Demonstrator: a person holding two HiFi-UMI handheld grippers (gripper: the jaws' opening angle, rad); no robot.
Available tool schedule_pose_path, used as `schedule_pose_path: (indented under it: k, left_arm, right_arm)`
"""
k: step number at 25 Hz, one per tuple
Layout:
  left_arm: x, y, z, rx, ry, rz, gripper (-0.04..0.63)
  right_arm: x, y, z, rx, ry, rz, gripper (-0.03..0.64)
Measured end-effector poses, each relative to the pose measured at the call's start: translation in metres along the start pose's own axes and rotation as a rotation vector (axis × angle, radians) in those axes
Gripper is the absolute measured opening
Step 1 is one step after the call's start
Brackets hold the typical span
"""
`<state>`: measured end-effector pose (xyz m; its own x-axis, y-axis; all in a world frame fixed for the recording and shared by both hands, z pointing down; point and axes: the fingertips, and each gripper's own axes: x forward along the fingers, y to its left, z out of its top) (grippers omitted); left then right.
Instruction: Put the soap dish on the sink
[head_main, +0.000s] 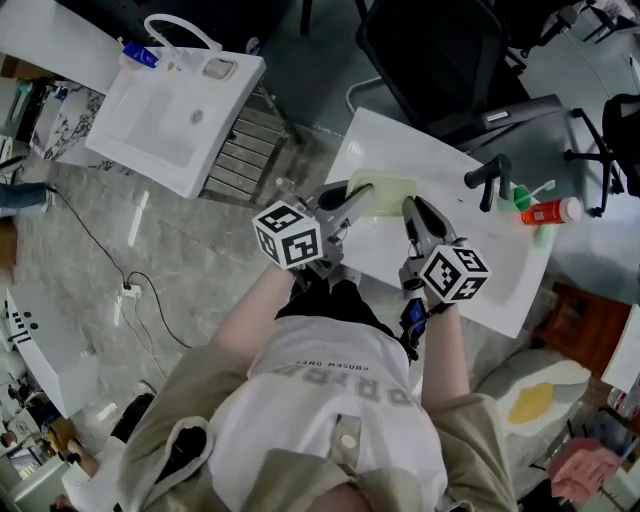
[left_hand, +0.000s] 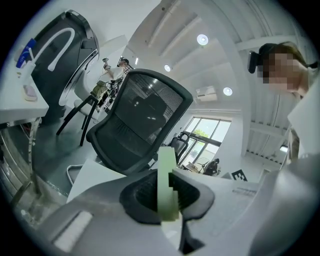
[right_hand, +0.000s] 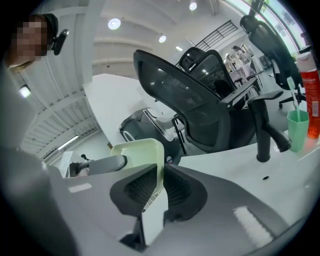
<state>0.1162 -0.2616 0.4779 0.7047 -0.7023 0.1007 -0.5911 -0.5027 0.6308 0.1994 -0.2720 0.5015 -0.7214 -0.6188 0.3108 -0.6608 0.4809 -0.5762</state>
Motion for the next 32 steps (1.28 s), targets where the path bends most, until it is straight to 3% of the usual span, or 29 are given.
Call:
schedule_pose_path:
  k: [6, 10, 14, 16, 18, 21, 23, 26, 32]
  left_arm:
    - [0.004, 0.015, -0.002, 0.039, 0.045, 0.019, 0.04]
    - [0.007, 0.031, 0.002, 0.07, 0.09, 0.018, 0.113]
    - [0.011, 0.046, 0.006, 0.153, 0.149, 0.011, 0.2]
    - [0.012, 0.053, 0.006, 0.24, 0.194, 0.01, 0.272]
    - [0.013, 0.057, 0.004, 0.381, 0.251, 0.009, 0.313]
    - [0.015, 0.066, 0.0, 0.615, 0.33, 0.007, 0.33]
    - [0.017, 0.07, -0.003, 0.727, 0.365, -0.009, 0.33]
    - [0.02, 0.071, -0.004, 0.818, 0.396, -0.048, 0.33]
    - [0.022, 0.09, -0.013, 0.872, 0.46, -0.081, 0.33]
  right_arm:
    - [0.009, -0.008, -0.002, 0.008, 0.013, -0.133, 0.026]
    - [0.015, -0.012, -0.004, 0.047, 0.005, -0.203, 0.023]
    - [0.024, -0.021, -0.003, 0.073, 0.005, -0.269, 0.021]
    - [0.027, -0.026, -0.003, 0.088, 0.007, -0.297, 0.021]
    - [0.032, -0.03, -0.003, 0.084, 0.018, -0.32, 0.021]
    - [0.041, -0.034, -0.005, 0.07, 0.047, -0.349, 0.021]
    - [0.047, -0.036, -0.009, 0.069, 0.067, -0.362, 0.021]
    - [0.054, -0.042, -0.015, 0.086, 0.084, -0.38, 0.021]
    - [0.065, -0.059, -0.023, 0.092, 0.112, -0.424, 0.02]
